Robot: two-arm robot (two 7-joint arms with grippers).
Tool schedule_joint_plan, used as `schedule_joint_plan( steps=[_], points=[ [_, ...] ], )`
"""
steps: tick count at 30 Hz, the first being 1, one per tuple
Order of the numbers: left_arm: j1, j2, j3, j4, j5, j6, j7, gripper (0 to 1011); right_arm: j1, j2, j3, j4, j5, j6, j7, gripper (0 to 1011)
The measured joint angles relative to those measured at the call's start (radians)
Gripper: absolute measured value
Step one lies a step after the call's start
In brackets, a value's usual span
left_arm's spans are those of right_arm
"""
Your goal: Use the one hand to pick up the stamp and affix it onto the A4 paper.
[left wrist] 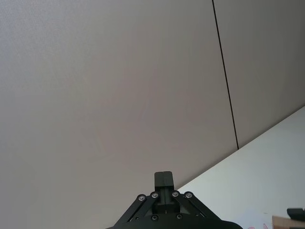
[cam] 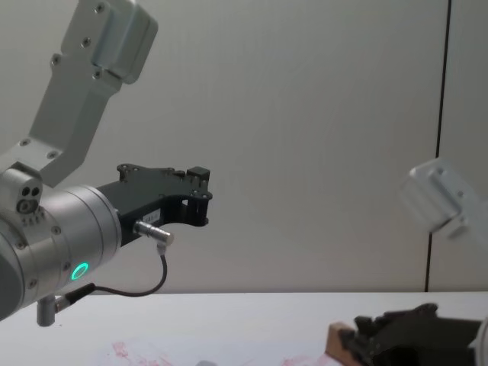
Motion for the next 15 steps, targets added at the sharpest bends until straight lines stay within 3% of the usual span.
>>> schedule_joint_plan(
  steps=[15],
  points=[
    [0.000,0.000,0.000,0.000,0.000,0.000,0.000,0,-0.054,0.071,0.058,-0.098,0.065,0.039,-0.061,218]
  ],
)
